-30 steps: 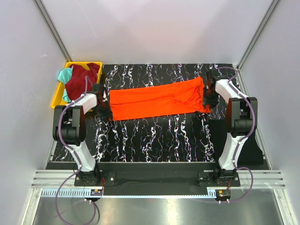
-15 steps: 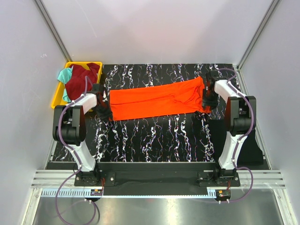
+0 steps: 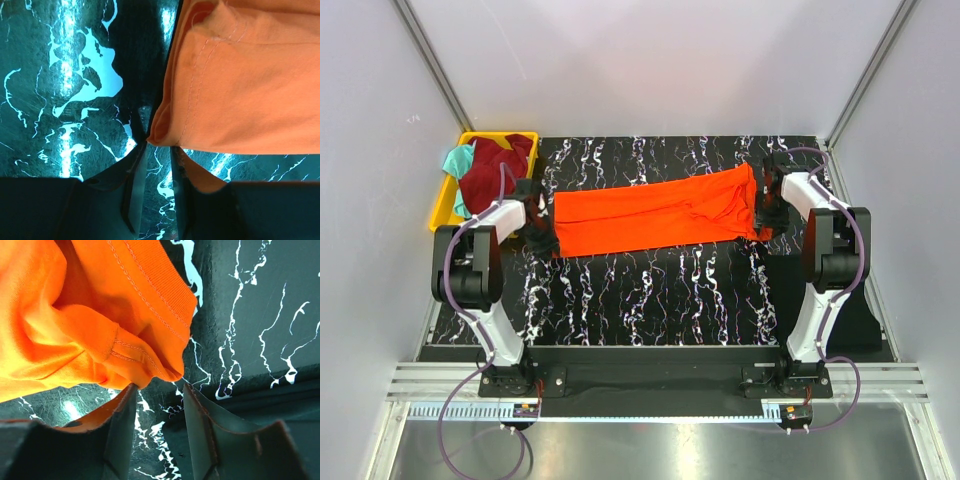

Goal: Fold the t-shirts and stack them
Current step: Fold the tshirt

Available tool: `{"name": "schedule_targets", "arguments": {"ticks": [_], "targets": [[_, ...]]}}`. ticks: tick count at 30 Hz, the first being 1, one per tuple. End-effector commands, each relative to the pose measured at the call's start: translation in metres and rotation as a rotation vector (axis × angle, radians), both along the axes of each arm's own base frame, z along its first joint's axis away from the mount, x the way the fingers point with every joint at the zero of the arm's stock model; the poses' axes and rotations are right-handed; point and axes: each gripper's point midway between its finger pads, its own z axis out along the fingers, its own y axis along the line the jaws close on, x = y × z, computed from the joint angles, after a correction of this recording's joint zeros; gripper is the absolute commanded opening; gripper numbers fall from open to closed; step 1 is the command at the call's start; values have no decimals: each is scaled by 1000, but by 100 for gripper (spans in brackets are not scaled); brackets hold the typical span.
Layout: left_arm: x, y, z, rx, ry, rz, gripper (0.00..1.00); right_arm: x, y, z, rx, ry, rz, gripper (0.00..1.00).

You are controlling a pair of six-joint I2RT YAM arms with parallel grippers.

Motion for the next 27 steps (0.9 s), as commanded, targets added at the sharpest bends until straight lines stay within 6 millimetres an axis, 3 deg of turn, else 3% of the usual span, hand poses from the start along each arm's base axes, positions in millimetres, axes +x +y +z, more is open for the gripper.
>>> {"name": "schedule_targets", "arguments": {"ticks": [1, 6, 11, 16, 18, 27], "targets": [[-2, -1, 22, -25, -47, 8, 31, 13, -6, 19, -19, -72, 4, 47], [11, -18, 50, -113, -115, 1, 30, 16, -9, 19, -21, -77, -9, 34], [22, -24, 58, -129, -136, -5, 29, 9, -3, 39, 19, -121, -23, 38], [37, -20, 40, -107, -99, -3, 28, 7, -6, 38, 12, -119, -30, 45], [38, -18, 36, -95, -92, 1, 28, 9, -17, 40, 13, -127, -58, 46], [36, -11, 15, -60, -45, -1, 28, 13, -12, 13, 37, -67, -34, 36]]}}
